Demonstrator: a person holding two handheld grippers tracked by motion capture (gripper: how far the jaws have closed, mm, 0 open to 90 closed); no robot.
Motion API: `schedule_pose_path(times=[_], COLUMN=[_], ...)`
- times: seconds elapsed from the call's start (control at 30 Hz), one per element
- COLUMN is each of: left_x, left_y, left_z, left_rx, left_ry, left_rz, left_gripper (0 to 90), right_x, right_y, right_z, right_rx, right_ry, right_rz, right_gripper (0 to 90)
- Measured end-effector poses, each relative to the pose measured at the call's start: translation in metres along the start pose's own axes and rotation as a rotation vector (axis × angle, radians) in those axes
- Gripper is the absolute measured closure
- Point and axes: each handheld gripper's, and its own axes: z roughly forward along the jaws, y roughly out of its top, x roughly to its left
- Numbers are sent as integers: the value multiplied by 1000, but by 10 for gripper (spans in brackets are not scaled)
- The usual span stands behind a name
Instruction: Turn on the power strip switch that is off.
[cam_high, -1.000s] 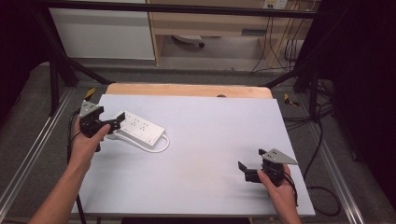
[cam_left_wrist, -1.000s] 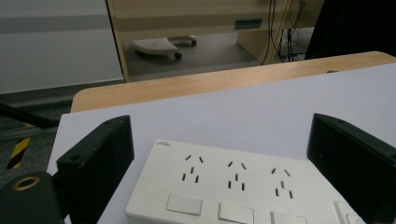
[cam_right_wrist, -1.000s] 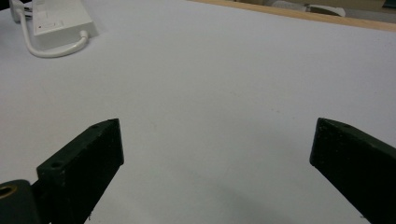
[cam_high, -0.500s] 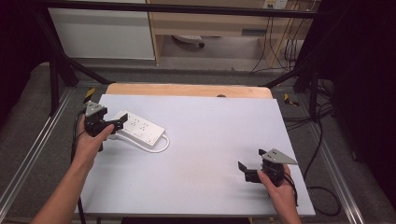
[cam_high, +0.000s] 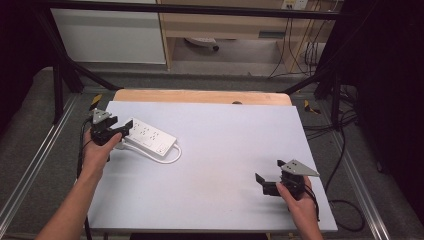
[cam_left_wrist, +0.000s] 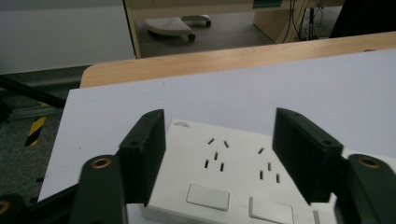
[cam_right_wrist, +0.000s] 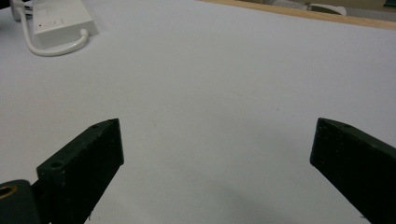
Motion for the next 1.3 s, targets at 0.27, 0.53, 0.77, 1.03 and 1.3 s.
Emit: schedule_pose_path(times=[0.27, 0.53, 0.77, 1.03, 1.3], left_x=[3, 3, 2, 1, 2], left_y=[-8, -13, -17, -22, -27], left_z=[2, 2, 2, 2, 2], left_rx=[-18, -20, -20, -21, -17], left_ry=[-4, -20, -40, -58, -66], left_rz=[-15, -6, 0, -3, -11], left_gripper=[505, 620, 694, 837, 889], right_x=[1, 2, 2, 2, 2], right_y=[0, 0, 1, 1, 1], right_z=[1, 2, 1, 2, 2], right_rx=[5, 11, 11, 12, 11], right_ry=[1, -5, -3, -2, -1], right_rz=[-11, -23, -31, -32, -33], right_gripper=[32, 32, 30, 31, 31])
